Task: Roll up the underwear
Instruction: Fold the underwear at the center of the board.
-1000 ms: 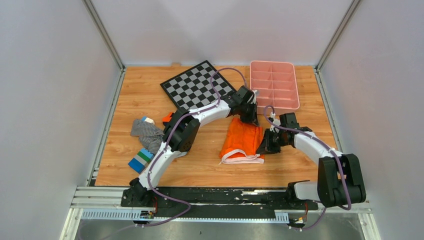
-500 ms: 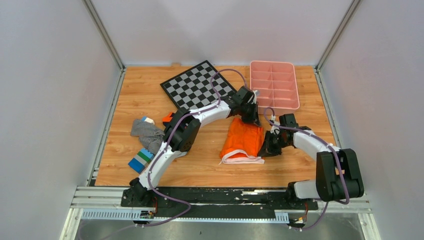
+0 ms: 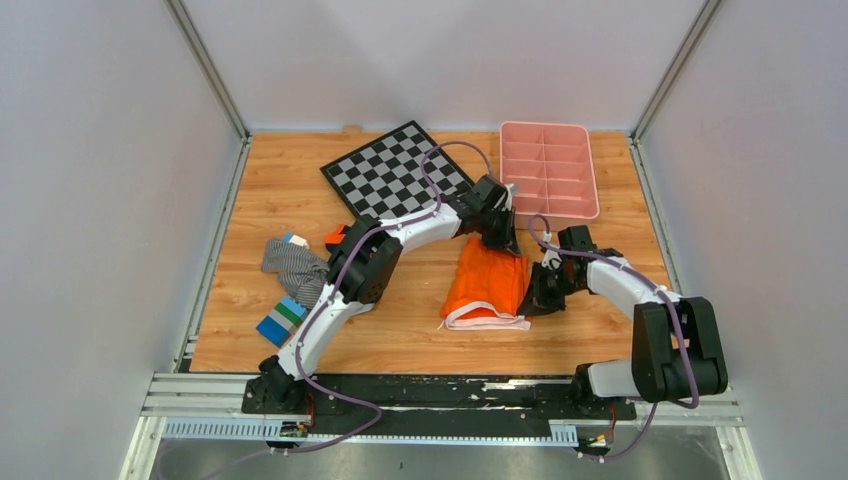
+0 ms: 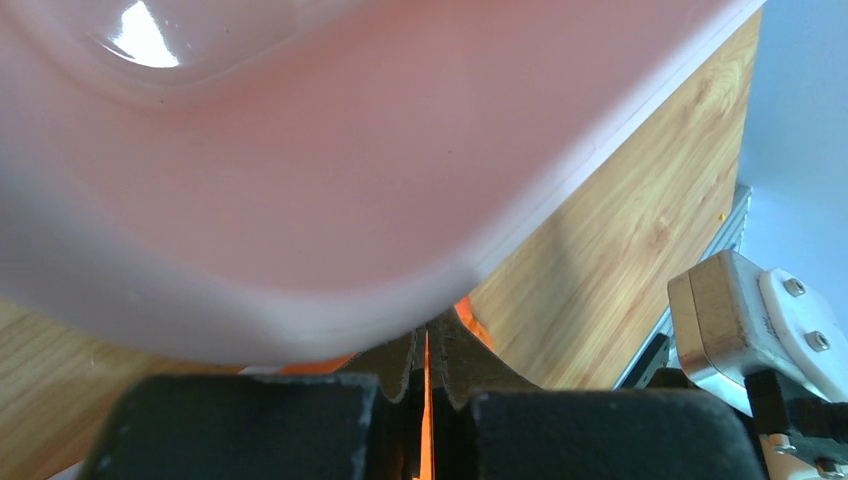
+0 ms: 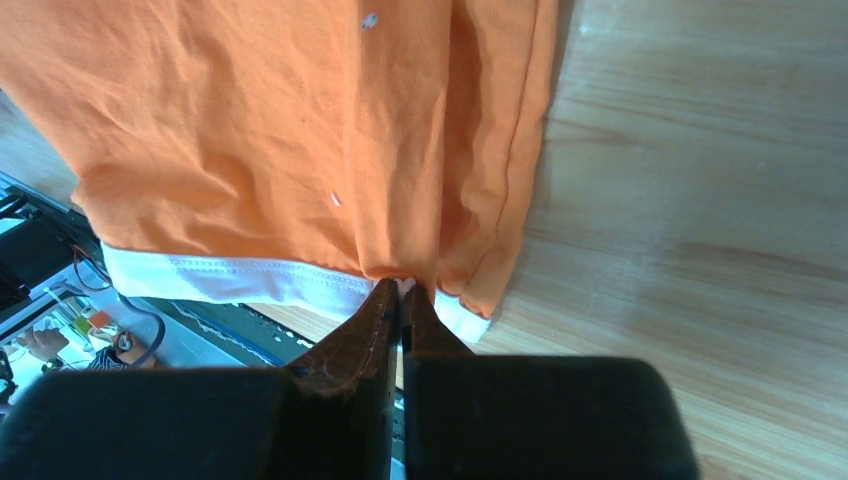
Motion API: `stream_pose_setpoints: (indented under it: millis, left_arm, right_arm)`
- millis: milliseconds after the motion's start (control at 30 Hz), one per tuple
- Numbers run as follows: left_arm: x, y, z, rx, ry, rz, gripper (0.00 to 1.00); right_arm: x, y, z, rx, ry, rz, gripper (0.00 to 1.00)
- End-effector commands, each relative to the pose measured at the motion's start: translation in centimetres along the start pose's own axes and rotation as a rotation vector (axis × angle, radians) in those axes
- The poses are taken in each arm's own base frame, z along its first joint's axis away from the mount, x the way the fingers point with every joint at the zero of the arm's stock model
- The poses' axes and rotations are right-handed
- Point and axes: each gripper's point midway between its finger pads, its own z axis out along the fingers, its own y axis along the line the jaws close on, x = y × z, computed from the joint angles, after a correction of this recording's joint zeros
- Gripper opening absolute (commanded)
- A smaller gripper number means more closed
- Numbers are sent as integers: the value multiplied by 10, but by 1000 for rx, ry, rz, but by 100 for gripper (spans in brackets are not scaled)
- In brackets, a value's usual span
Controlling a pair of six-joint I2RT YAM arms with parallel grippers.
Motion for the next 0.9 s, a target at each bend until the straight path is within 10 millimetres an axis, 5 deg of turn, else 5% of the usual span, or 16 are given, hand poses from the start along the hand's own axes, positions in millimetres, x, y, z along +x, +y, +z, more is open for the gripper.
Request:
stream_pose_setpoints:
  millis: [0,233,533,800,867]
  left_arm:
    - [-4,-14,-4,35,-21,20,0]
    - [-23,-34,-21,56,-100,60,0]
    - [-19,-46,-24,75,-98,69,0]
    - [1,-44,-5,100,-38,28,3]
    - [4,-46,-3,112,-28,23,11]
  right_arm:
    - [-3,10,-13,-18,-22,8,0]
    - [-6,9,-16,-8,-54,0,0]
    - [-5,7,-16,4,-51,4,0]
    - [-5,6,-15,12,-42,5,8]
    - [-7,6,-18,15,-46,1,21]
